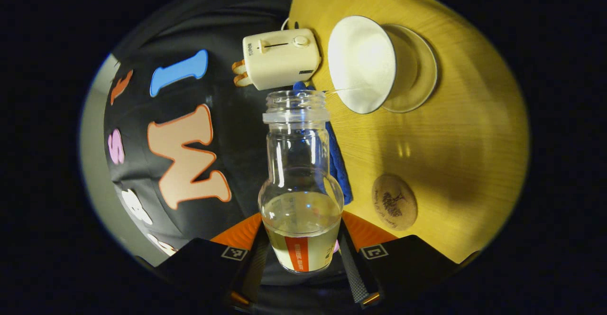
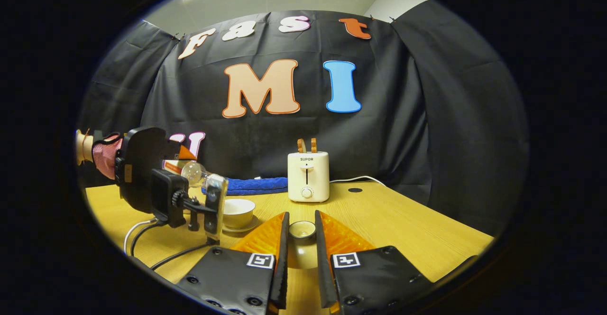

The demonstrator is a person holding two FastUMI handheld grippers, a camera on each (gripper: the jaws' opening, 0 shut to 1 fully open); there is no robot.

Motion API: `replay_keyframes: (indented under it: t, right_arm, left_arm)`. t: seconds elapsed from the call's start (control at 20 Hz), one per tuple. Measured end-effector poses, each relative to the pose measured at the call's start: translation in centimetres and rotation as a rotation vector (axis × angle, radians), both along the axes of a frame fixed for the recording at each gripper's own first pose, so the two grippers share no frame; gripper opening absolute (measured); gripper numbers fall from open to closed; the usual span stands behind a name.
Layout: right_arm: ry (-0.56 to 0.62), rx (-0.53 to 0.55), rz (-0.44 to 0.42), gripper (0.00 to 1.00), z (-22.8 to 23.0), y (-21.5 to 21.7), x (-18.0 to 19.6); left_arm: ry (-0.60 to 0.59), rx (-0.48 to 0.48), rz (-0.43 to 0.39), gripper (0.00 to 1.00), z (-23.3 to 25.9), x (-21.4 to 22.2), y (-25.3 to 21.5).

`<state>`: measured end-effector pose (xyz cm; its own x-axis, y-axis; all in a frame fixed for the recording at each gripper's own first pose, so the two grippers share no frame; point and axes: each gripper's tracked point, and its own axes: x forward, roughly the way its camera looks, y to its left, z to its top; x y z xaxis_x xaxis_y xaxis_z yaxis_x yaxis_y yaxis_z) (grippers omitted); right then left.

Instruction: Open the teacup lid with one hand, grasp the water bottle and pour water into the teacup with the other hand; after pouring, place the water bottle on the coaster and then close the teacup lid.

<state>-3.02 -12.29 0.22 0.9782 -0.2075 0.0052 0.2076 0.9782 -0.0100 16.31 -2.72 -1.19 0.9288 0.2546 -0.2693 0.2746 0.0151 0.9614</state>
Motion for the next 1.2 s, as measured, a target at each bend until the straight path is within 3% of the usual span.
replay_keyframes:
  t: [0.2,0.5,0.75,1.0,1.2]
  right_arm:
    - [0.0,0.0,0.0,0.31,0.1,0.0,0.0]
    - [0.0,-0.001,0.0,0.3,0.1,0.0,0.0]
    - [-0.001,-0.002,-0.007,0.3,0.1,-0.2,0.0]
    - [0.0,-0.002,-0.011,0.3,0.1,-0.2,0.0]
    - [-0.001,-0.004,-0.021,0.3,0.1,-0.4,0.0]
  left_arm:
    - [-0.01,-0.334,0.035,0.71,-2.2,-0.2,-1.3]
    - [-0.213,-0.921,0.111,0.7,0.2,-0.3,-0.5]
    - [-0.294,-1.288,0.175,0.7,0.0,0.6,0.6]
    - [-0.3,-1.499,0.177,0.7,-0.3,1.0,1.5]
    - [-0.297,-1.515,0.205,0.7,-1.1,1.7,2.1]
